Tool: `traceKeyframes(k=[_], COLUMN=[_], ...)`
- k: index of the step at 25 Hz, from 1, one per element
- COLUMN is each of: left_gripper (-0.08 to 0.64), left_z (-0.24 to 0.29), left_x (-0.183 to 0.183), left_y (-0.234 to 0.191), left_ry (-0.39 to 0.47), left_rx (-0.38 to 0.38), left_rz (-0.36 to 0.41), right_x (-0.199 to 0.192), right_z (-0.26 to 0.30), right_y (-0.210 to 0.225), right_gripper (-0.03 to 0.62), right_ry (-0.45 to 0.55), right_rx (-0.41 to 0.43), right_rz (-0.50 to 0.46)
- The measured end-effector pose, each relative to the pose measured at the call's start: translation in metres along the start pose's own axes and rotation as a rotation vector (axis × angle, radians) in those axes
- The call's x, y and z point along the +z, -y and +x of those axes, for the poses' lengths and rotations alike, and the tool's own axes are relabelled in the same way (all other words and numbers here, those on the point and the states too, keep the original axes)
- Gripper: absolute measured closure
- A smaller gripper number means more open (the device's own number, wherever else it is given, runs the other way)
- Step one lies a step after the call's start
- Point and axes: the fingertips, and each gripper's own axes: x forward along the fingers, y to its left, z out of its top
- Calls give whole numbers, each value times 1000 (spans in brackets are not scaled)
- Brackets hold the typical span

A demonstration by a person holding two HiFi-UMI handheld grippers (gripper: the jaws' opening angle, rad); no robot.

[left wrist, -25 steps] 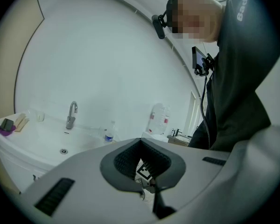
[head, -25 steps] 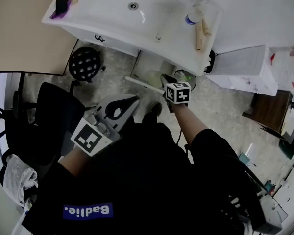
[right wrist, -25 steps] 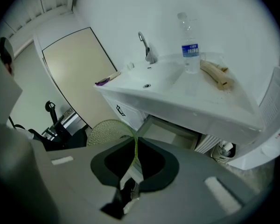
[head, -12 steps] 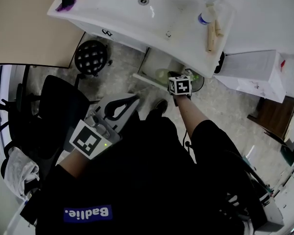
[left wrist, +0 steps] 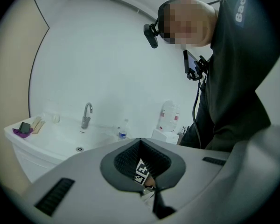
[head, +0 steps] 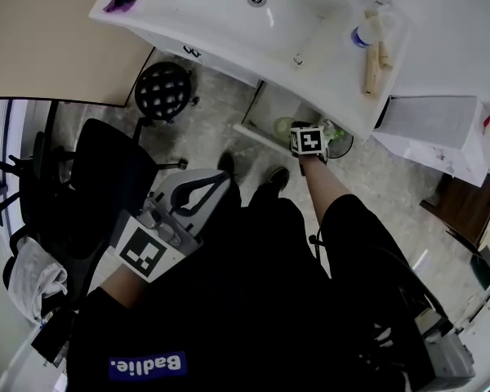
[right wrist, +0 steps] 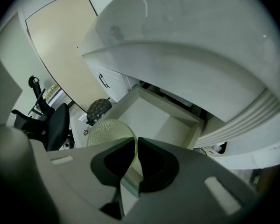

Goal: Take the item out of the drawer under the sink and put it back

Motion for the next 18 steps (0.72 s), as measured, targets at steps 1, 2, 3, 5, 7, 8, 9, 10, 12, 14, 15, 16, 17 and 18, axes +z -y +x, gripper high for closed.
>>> traceKeyframes(k=[1, 2, 3, 5, 7, 8, 9, 10, 12, 14, 15, 16, 17, 18], left_gripper=[569, 569, 568, 569, 569, 569, 569, 569, 569, 569, 569, 569, 569, 569], left_z=[0, 0, 0, 0, 0, 0, -1, -1, 0, 1, 2, 4, 5, 6], left_x=[-1, -3, -4, -6, -7, -7, -8, -9, -12, -15, -16, -16, -17, -17], left_y=[0, 0, 0, 0, -1, -1, -1, -1, -1, 1, 3, 5, 8, 10], left_ry=[-4, -6, -8, -9, -11, -12, -12, -12, -16, -22, -22, -22, -22, -25], left_rx=[-2, -3, -2, 2, 6, 8, 9, 10, 10, 7, 6, 4, 2, 1], left_rz=[2, 3, 1, -10, -17, -16, -14, -13, -16, -20, -20, -19, -17, -15], right_x=[-1, -2, -4, -9, -11, -12, -12, -13, -13, -14, -14, -15, -15, -15], right_z=[4, 8, 11, 17, 23, 26, 29, 31, 36, 39, 40, 41, 41, 41], right_y=[1, 2, 3, 5, 7, 7, 7, 7, 9, 11, 11, 12, 12, 12], right_gripper=[569, 569, 569, 569, 569, 569, 569, 569, 569, 568, 566, 565, 561, 560], right_ry=[-8, -16, -25, -39, -46, -49, -50, -51, -52, -57, -59, -61, -62, -62], right_rx=[-4, -8, -13, -24, -30, -32, -35, -38, -47, -54, -55, -54, -51, -47], right_rz=[0, -2, -5, -12, -9, -7, -5, -3, 11, 28, 29, 24, 17, 11])
